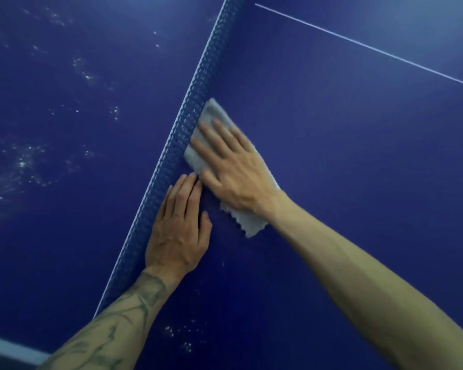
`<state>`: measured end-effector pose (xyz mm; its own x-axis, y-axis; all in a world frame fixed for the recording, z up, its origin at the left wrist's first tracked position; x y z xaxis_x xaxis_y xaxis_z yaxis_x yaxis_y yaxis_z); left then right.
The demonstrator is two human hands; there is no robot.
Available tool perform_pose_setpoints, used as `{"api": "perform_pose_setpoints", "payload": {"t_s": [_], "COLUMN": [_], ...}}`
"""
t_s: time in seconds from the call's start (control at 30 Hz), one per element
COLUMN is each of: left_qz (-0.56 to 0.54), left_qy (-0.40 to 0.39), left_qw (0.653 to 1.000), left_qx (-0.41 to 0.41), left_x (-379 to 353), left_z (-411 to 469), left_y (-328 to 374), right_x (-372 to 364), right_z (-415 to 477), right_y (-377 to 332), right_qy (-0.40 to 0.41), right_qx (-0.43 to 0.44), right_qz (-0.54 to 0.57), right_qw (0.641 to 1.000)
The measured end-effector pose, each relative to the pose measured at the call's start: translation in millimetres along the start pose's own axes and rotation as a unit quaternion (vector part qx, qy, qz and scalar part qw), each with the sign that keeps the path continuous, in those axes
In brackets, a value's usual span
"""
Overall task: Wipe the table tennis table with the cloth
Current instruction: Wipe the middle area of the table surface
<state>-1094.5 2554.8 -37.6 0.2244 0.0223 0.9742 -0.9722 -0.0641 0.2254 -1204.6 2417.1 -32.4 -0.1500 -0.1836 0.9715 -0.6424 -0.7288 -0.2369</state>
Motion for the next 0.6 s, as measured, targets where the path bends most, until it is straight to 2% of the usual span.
{"api": "perform_pose_setpoints", "payload": {"t_s": [0.1,0.23,0.33,0.4,0.5,0.57,0.6], "left_qz": [-0.015,-0.019,-0.021,-0.038,-0.072,-0.072,-0.067], "left_qy": [0.003,0.005,0.008,0.005,0.004,-0.005,-0.010], "left_qw": [1.000,1.000,1.000,0.999,0.997,0.997,0.998], "left_qx": [0.000,-0.001,0.003,0.014,0.033,0.023,0.016], "left_x": [1,0,-1,1,6,10,11], "left_z": [0,-2,-2,-3,-12,-28,-38], "left_y": [-1,-2,-3,-2,-5,-7,-9], "right_x": [4,19,17,10,-1,-1,1], "right_z": [-35,-31,-3,3,-30,-60,-69], "right_y": [18,61,45,19,-16,-12,-3], "right_qy": [-0.022,-0.006,0.008,0.002,-0.017,-0.022,-0.020], "right_qx": [-0.009,-0.154,-0.203,-0.154,-0.028,-0.019,-0.043], "right_qz": [0.008,0.007,0.013,0.006,-0.008,0.003,0.007], "right_qw": [1.000,0.988,0.979,0.988,0.999,1.000,0.999]}}
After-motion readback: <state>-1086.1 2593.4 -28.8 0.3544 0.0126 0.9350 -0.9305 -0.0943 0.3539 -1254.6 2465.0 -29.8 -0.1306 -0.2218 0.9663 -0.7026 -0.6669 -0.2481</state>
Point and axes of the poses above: each hand's wrist, its own z-axis towards the middle knuckle, its own x-axis out of the back of the hand, y = z × x, the point moved 3 cm from there along z, towards the middle knuckle, and after that the axes turned 6 degrees about z, right-handed, at the moved point
